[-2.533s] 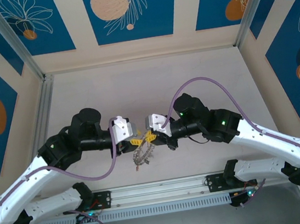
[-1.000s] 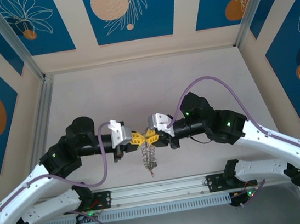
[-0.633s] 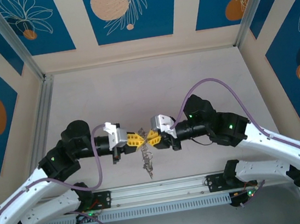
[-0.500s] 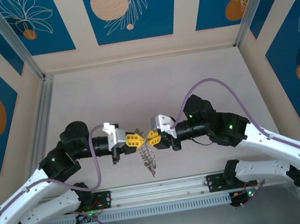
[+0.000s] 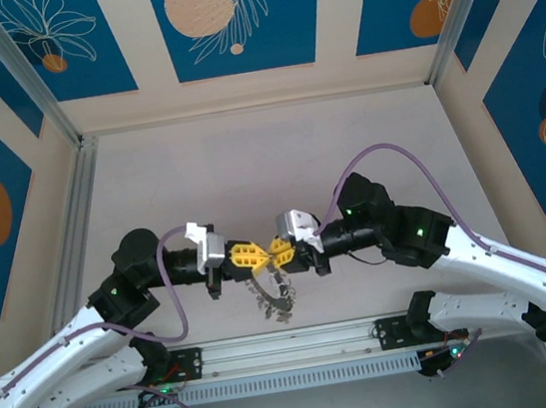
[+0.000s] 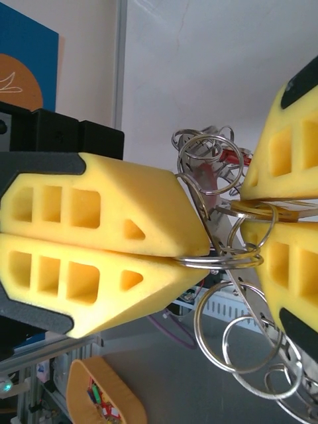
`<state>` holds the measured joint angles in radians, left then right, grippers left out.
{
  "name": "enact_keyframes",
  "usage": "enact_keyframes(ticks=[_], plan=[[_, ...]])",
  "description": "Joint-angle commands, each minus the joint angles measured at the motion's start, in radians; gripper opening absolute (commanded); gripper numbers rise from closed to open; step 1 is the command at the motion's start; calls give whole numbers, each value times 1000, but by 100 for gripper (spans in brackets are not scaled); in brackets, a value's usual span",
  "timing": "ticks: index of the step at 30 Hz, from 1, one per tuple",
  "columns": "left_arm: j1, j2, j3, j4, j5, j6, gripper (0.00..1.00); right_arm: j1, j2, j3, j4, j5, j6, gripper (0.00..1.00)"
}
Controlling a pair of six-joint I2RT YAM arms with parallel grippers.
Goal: Put the keys on the keyring
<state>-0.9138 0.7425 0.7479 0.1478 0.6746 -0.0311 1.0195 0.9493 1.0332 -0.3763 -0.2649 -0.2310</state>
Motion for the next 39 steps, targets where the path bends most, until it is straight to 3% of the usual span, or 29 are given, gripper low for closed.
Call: enact_keyframes(ticks=[1,4,9,12,17,31,39], plan=[[9,2,-9,153,27,-38,0,1,-13,-22,31,-45,12,15],[14,-1,-9,145,20,-35,0,0,-31,-27,28,-31,12,18],[34,-22,-8,101,12,-24,0,0,-132,-79,73,99,35,41],[50,-32,-9,89,16,-27,0,0,-179,-100,85,155,45,46],[56,-28,-1,61,28,-15,0,-1,-188,-95,109,190,54,44],[64,-21,11,31,46,-9,0,0,-102,-95,242,-10,91,32],[70,-27,13,32,45,-10,0,0,-106,-92,221,-25,88,31]])
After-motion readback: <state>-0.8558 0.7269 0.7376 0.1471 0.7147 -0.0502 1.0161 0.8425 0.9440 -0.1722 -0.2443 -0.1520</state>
